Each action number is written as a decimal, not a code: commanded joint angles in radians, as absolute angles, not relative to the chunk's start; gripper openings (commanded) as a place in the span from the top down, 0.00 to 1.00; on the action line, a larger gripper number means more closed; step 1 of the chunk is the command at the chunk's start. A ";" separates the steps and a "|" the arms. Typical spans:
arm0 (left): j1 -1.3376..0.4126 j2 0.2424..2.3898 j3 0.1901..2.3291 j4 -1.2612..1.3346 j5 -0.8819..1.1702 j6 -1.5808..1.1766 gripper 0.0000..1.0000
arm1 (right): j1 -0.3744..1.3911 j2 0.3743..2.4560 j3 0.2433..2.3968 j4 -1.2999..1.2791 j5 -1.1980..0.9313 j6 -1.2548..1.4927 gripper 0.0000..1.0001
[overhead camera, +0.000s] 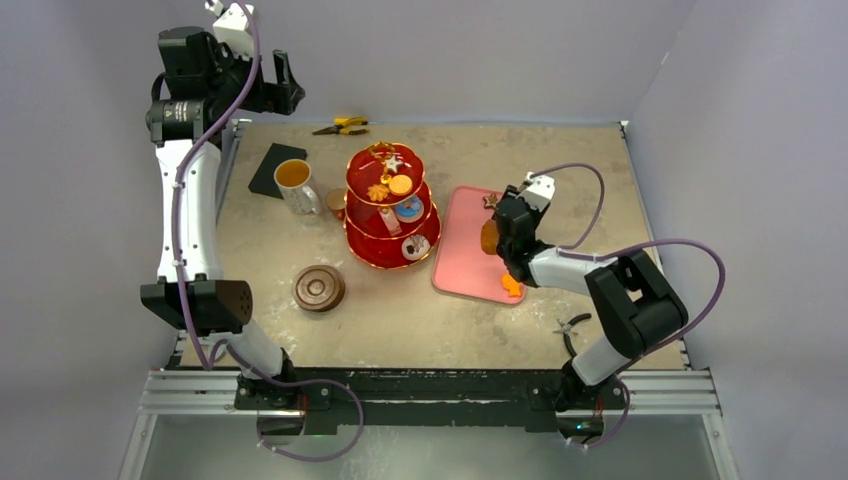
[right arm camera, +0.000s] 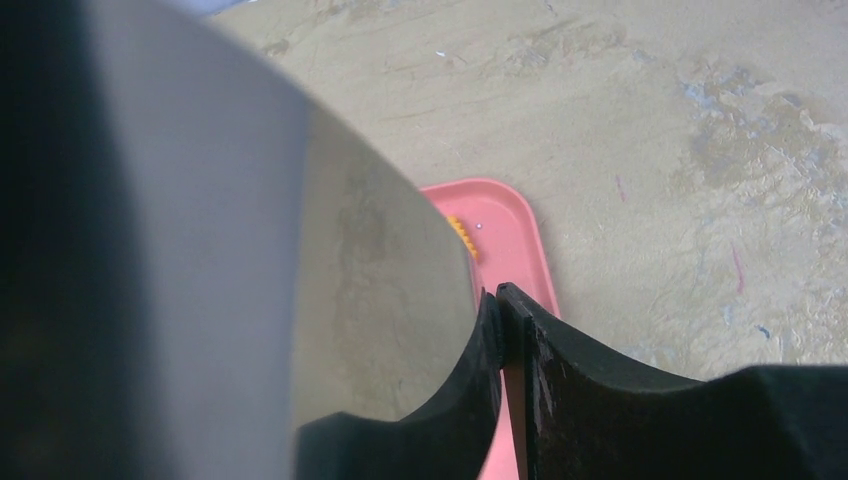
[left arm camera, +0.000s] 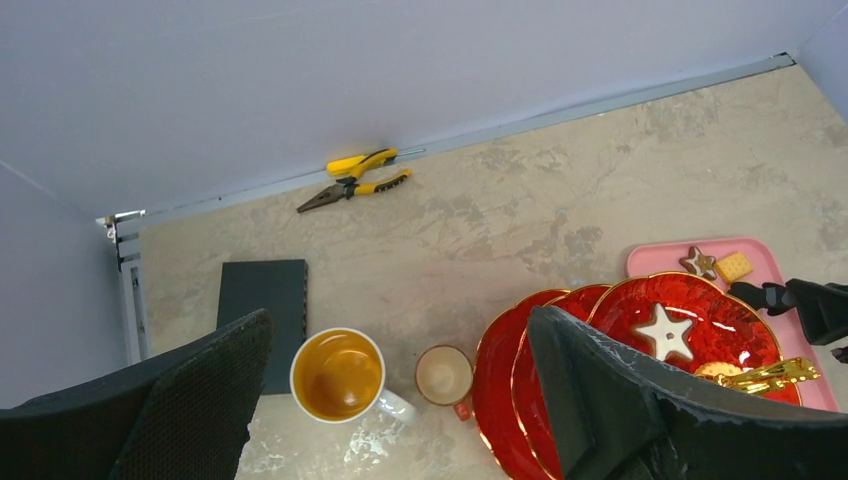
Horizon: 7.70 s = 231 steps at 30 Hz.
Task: Serve the afternoon tea
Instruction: Pick up the desert from the tray, then place the desert on the desert table, then move the tray with dessert, then pick up the desert from the tray.
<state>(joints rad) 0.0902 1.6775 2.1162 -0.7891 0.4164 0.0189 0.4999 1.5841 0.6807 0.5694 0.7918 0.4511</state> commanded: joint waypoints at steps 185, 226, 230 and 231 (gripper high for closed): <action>0.142 1.588 2.052 -0.748 0.483 0.025 0.03 | 0.538 1.691 0.803 0.686 0.529 0.251 0.37; 0.152 1.585 2.071 -0.758 0.502 0.025 0.03 | 0.520 1.687 0.796 0.673 0.503 0.259 0.54; 0.153 1.585 2.070 -0.755 0.502 0.026 0.03 | 0.528 1.644 0.793 0.689 0.513 0.230 0.60; 0.154 1.585 2.069 -0.756 0.502 0.025 0.03 | 0.535 1.632 0.794 0.685 0.512 0.227 0.61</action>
